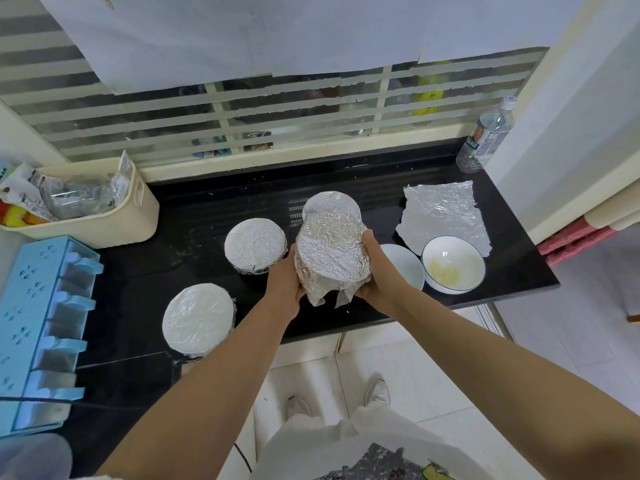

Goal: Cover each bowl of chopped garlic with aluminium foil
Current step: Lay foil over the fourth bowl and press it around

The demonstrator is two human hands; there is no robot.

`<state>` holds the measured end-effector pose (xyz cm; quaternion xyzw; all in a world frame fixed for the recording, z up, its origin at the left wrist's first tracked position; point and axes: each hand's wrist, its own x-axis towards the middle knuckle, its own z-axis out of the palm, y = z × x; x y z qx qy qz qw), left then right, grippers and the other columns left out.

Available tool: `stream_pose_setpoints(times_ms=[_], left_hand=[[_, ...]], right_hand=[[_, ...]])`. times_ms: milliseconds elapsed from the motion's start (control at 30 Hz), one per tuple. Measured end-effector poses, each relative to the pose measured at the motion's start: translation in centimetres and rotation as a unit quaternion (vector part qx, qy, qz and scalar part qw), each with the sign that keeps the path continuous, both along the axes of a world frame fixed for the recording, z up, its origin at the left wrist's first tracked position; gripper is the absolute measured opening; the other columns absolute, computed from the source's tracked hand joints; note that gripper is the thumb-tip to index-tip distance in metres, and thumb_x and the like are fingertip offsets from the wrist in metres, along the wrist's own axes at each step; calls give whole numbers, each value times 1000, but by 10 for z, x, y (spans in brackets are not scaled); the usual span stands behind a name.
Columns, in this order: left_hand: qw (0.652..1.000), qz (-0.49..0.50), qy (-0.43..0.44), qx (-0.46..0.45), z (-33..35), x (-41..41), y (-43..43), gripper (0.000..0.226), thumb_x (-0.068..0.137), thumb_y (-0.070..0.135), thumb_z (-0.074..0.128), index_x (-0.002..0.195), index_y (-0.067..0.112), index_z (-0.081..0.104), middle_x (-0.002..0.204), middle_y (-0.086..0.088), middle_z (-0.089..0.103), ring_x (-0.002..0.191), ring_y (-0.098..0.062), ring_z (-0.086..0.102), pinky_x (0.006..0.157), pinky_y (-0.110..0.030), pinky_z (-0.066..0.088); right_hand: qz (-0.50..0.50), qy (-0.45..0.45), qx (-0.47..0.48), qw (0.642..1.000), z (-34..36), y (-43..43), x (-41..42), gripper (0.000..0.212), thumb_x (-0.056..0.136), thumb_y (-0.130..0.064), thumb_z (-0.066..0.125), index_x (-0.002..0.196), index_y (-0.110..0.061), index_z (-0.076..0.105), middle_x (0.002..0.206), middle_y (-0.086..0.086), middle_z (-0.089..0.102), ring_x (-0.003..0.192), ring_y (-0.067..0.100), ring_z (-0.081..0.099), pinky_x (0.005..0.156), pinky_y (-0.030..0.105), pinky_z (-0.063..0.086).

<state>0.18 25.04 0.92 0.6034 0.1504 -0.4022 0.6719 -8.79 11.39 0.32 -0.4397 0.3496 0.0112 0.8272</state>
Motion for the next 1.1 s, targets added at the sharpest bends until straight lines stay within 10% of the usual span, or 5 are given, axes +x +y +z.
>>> stream_pose_setpoints(times_ms=[167, 300, 600, 1100], left_hand=[[995, -6, 96, -5, 0, 10, 8, 53, 99, 56, 43, 103, 8, 63, 107, -13, 67, 103, -29, 63, 97, -48, 51], [995, -24, 98, 5, 4, 16, 10, 27, 93, 33, 65, 106, 9, 67, 107, -11, 68, 96, -25, 65, 91, -39, 53], [998, 27, 60, 10, -1, 15, 1, 11, 96, 24, 63, 93, 14, 67, 96, -4, 69, 89, -19, 65, 89, -38, 54], [999, 23, 33, -4, -16, 5, -5, 29, 103, 17, 31, 86, 17, 55, 96, -9, 52, 97, -26, 53, 90, -37, 41]], right_hand=[[11, -4, -11, 1000, 5, -5, -4, 53, 94, -65, 34, 120, -28, 62, 119, 1, 70, 111, 21, 65, 84, 35, 54], [8, -2, -18, 1000, 3, -8, -3, 57, 94, -65, 34, 128, -27, 58, 122, 0, 68, 104, 16, 67, 75, 30, 54], [-8, -28, -3, 1000, 3, -2, 0, 48, 94, -64, 36, 107, -34, 71, 138, 21, 50, 135, 44, 32, 108, 53, 40], [-1, -2, -29, 1000, 14, 2, 5, 51, 94, -64, 34, 121, -30, 62, 121, -3, 68, 113, 18, 64, 99, 39, 50]])
